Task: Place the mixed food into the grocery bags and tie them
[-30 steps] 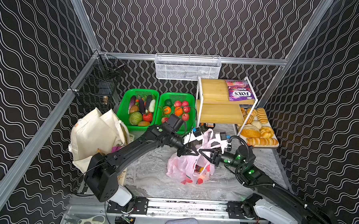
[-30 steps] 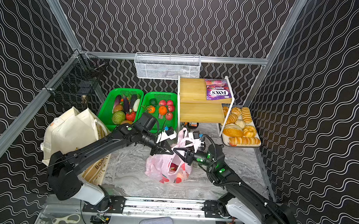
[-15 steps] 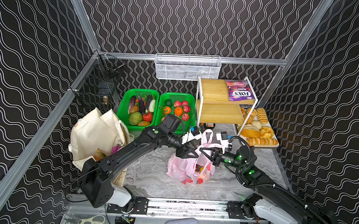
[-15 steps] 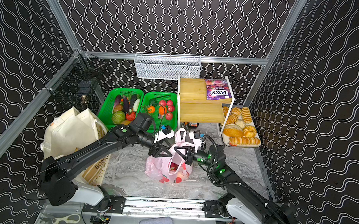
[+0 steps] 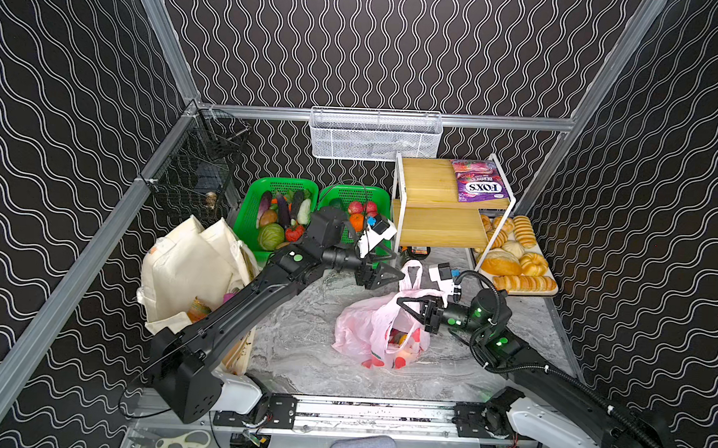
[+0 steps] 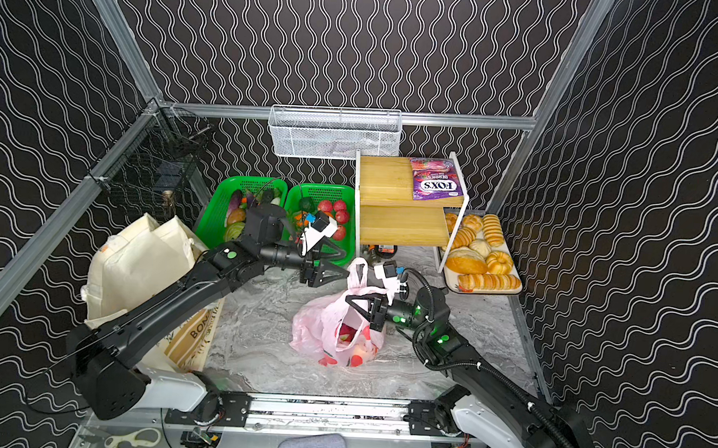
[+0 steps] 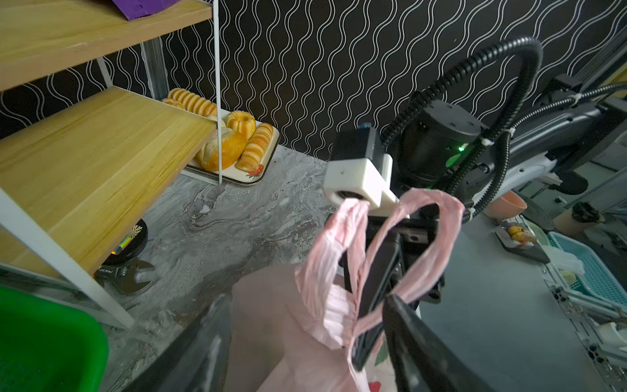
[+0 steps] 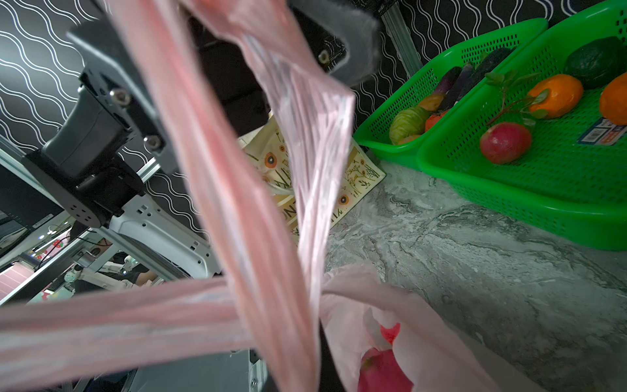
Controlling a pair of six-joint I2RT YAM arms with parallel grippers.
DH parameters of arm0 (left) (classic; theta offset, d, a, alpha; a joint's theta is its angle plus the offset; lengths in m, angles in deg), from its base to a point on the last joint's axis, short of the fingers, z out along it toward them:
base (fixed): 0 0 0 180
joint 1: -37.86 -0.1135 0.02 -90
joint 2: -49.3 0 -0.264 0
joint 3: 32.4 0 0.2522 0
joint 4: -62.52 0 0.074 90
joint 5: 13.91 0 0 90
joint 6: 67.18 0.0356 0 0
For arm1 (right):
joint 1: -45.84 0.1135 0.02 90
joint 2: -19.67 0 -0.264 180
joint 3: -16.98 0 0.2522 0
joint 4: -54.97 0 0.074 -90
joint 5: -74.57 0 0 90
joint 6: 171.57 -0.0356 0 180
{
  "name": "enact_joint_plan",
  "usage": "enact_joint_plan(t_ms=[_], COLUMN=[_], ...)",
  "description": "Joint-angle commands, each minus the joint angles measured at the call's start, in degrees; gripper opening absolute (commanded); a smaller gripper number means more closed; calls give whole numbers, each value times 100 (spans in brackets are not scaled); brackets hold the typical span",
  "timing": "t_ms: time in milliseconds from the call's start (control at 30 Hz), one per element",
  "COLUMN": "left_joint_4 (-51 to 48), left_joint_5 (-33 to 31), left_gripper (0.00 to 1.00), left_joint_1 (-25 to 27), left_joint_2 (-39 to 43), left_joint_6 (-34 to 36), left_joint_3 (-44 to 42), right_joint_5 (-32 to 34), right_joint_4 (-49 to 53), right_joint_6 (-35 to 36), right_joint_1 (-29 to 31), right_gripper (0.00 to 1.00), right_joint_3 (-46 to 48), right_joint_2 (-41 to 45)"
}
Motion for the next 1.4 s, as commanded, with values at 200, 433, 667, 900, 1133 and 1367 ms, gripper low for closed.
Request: enact_joint_plan(t_ms=[200,433,667,900,1133,1367], left_joint_4=[247,88,-5,368,-17,604], left_joint_5=[447,589,-146,-1106,-1323,-968], left_gripper=[73,29,0,0,0,0], left_joint_1=[195,241,247,248,242,534], left_joint_2=[-397,-492,31,795,1188,1303], left_joint_6=[21,172,19,-660,-1256,-2431], left_joint_3=[480,643,143,-718,-1016,-1647], right_joint_5=[-222,-134,576,998,1366,1673], right_joint_4=[180,286,341,120,166,87], right_joint_6=[113,101,-183,-607,-890,-1498], right_joint_1=[4,4,-6,-19,-54,-80], right_gripper=[0,0,1,3,7,8], right_joint_3=[-161,-208,-98,47,-30,-151], right_joint_2=[-42,-14,180,331,366,178])
